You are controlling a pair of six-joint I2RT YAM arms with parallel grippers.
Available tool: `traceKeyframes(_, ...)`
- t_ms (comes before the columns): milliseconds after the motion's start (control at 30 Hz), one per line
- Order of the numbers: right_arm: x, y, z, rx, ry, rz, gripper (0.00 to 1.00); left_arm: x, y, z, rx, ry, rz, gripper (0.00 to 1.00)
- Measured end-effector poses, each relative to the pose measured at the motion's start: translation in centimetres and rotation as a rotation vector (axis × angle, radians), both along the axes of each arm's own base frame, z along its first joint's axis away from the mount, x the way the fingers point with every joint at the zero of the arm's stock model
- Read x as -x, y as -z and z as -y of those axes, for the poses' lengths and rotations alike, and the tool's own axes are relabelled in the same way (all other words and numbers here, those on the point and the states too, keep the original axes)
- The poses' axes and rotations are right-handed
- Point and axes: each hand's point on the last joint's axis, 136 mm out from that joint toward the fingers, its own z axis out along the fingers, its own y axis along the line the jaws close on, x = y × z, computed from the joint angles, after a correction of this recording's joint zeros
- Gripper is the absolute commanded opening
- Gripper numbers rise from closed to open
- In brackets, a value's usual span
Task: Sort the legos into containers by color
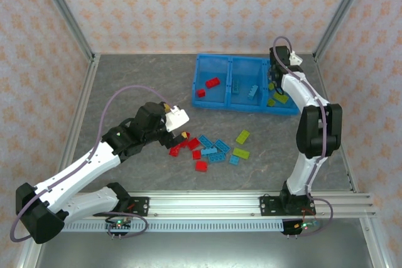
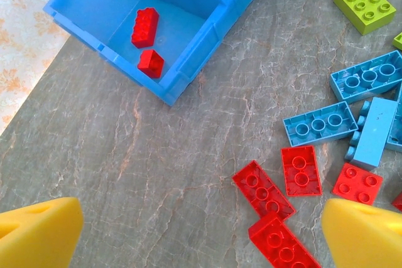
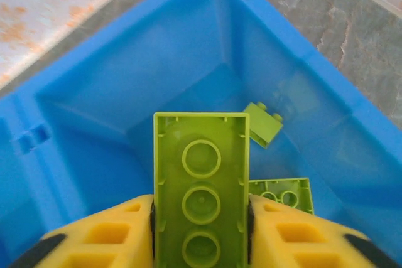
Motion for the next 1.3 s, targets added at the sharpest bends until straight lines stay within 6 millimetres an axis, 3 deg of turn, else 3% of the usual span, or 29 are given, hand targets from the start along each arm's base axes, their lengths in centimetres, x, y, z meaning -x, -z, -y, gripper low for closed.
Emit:
traceKeyframes(100, 0.0, 0.0, 0.5, -0.005, 0.001, -0.02, 0.56, 0.0, 0.0, 0.0, 0.0, 0.0, 0.0, 0.98)
traceKeyframes(267, 1.4, -1.9, -0.3, -0.061, -0.008, 0.014, 0.6, 0.0, 0.1, 0.1, -0.002, 0.002, -0.003, 0.98)
traceKeyframes(467, 7.7, -5.7, -2.5, -0.17, -0.065, 0.101, 0.62, 0.3, 0.4, 0.3, -0.01, 0.013, -0.013, 0.98)
traceKeyframes(600, 11.8, -6.7, -6.1, -0.225, -0.185, 0.1, 0.63, 0.3, 0.4, 0.4, -0.006, 0.018, -0.016, 0.99)
traceKeyframes(700, 14.4, -5.1, -10.1, -0.248, -0.305, 0.014, 0.65, 0.4, 0.4, 0.6, -0.001, 0.027, -0.02, 0.99)
traceKeyframes(800, 17.6, -1.8, -14.1, -0.25, -0.419, -0.127, 0.68, 0.5, 0.4, 0.7, 0.003, 0.034, -0.024, 0.99)
traceKeyframes(867, 19.2, 0.4, -15.7, -0.246, -0.458, -0.214, 0.68, 0.6, 0.5, 0.8, 0.006, 0.038, -0.026, 0.99)
traceKeyframes(1033, 21.5, 6.6, -17.0, -0.211, -0.462, -0.427, 0.7, 0.6, 0.5, 0.8, 0.007, 0.04, -0.027, 0.99)
traceKeyframes(1133, 22.0, 9.1, -17.4, -0.195, -0.46, -0.509, 0.7, 0.6, 0.5, 0.8, 0.007, 0.04, -0.027, 1.0)
traceKeyframes(1300, 22.4, 11.5, -17.6, -0.179, -0.447, -0.57, 0.66, 0.6, 0.4, 0.8, 0.001, 0.044, -0.023, 1.0)
